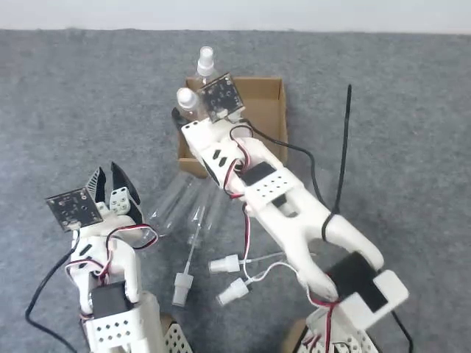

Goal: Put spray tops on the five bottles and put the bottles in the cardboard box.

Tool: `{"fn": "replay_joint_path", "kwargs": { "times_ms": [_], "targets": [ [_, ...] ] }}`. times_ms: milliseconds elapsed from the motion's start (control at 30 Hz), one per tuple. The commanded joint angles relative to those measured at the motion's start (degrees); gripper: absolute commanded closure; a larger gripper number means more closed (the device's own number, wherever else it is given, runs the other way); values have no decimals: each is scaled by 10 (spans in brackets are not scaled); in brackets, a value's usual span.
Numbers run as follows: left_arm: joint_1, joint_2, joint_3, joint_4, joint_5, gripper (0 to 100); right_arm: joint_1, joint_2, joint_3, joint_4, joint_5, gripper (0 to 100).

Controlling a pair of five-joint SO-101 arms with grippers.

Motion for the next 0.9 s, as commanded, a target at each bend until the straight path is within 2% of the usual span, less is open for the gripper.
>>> {"fn": "replay_joint_path", "kwargs": {
  "times_ms": [0,467,600,867],
  "targets": [
    [2,-7,-7,-19,-4,924,19,-2,-41,-2,-39,992],
    [2,-8,-7,-12,-4,924,21,4,-20,-2,-60,992],
    [2,-8,-7,-12,-4,924,21,37,-39,-2,-101,992],
    [2,-8,-7,-12,-4,924,21,108,-84,-2,-105,992]
  ]
}}
